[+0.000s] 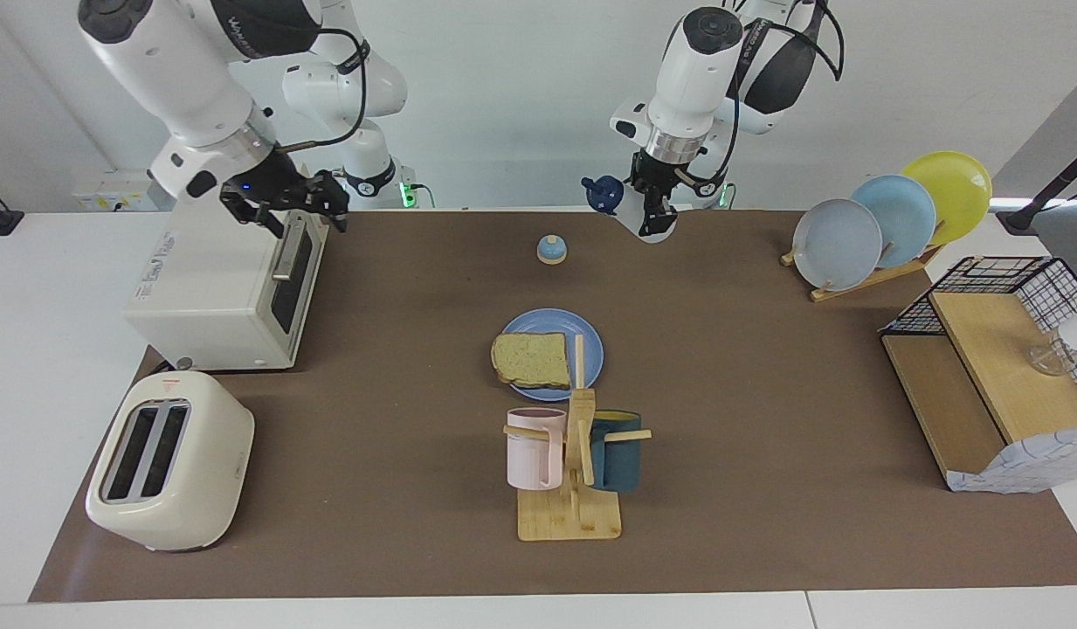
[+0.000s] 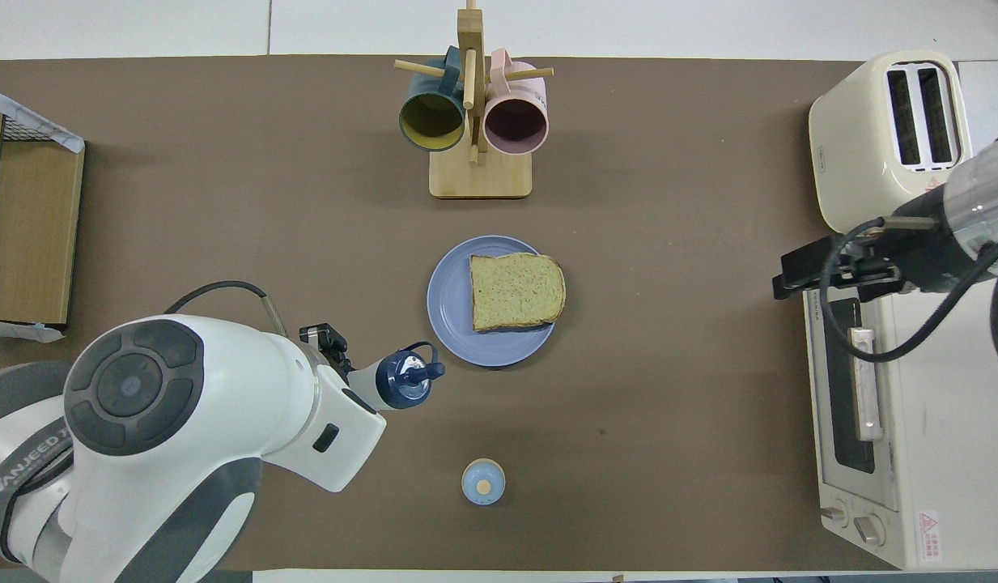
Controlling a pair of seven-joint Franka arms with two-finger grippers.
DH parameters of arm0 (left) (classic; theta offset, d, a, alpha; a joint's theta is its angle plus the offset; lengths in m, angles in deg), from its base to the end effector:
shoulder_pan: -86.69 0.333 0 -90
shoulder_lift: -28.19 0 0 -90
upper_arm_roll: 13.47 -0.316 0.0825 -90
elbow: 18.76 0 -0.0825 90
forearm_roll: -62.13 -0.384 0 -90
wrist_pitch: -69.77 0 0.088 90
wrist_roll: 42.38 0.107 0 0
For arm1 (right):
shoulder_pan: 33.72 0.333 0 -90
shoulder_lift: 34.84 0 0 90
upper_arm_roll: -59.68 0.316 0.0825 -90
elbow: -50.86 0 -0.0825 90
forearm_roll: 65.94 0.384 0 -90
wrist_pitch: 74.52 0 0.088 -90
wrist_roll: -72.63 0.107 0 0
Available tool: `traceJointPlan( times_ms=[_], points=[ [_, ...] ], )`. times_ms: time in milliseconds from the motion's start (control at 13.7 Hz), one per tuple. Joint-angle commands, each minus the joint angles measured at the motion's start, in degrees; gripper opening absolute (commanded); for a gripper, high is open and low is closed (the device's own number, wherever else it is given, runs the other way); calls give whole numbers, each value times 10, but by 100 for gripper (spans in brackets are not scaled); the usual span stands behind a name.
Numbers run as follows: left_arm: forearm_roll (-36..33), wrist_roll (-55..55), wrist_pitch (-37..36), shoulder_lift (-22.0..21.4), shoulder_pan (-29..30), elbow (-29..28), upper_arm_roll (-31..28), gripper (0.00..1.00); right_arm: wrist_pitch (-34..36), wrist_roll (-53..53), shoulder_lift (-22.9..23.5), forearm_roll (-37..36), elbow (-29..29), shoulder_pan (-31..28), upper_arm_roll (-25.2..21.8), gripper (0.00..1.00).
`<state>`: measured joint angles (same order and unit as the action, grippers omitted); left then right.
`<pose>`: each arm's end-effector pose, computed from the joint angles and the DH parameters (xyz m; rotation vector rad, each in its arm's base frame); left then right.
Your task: Put bread on plate and add seasoning
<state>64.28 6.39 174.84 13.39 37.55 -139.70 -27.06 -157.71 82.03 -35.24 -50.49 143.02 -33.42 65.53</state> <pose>0.3917 -0.2743 0.5201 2.2576 -2.0404 -0.0229 0.5314 0.0887 0.6055 -2.8825 0.0646 0.2670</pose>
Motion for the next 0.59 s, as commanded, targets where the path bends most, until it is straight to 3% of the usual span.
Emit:
traceJointPlan(
  times_ms=[0, 146, 220, 366, 439, 512],
  points=[
    [-12, 4, 1, -19, 0, -14, 2, 0, -22, 120, 7, 103, -28, -9, 78, 100],
    [-12, 4, 2, -19, 0, -14, 2, 0, -98, 218, 21, 140, -58, -7, 153, 100],
    [-13, 4, 2, -19, 0, -14, 2, 0, -130, 267, 24, 140, -65, -7, 192, 93],
    [-12, 4, 3, -19, 0, -14, 2, 0, -218, 323, 22, 132, -52, -7, 259, 60],
    [-12, 4, 3, -19, 0, -15, 2, 0, -252, 331, 17, 130, -30, -7, 286, 53],
    [-12, 5, 3, -19, 0, -14, 2, 0, -277, 331, 10, 130, -5, -7, 301, 52]
  ],
)
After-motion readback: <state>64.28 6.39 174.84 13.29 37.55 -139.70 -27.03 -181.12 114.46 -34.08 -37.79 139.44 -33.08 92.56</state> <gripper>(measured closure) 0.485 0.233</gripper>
